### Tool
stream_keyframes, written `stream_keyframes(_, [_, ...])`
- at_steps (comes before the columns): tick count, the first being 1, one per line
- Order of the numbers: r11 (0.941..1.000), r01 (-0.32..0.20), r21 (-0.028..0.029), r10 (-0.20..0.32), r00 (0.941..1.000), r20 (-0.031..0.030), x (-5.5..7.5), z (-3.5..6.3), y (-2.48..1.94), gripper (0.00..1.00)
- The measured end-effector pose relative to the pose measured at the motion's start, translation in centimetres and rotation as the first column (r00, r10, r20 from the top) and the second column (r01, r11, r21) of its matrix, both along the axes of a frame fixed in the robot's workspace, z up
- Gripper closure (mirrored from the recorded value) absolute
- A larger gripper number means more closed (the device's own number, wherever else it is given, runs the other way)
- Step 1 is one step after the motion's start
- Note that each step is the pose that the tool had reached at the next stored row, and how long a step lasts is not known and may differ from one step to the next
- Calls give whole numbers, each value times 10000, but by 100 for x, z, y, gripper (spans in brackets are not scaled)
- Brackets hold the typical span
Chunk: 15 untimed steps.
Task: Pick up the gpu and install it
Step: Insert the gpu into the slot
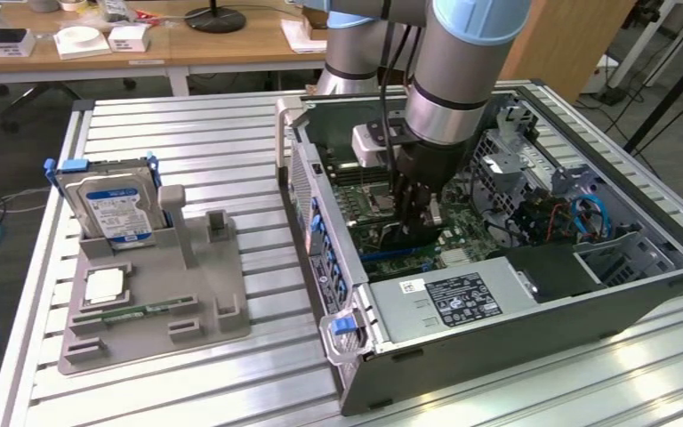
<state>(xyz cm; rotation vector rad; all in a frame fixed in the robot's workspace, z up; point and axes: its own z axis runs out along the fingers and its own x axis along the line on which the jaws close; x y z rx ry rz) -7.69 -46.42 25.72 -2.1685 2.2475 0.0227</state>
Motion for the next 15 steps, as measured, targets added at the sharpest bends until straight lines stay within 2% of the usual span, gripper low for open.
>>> stream_keyframes(15, [10000,0,8,0,10000,1,-29,-36,1,74])
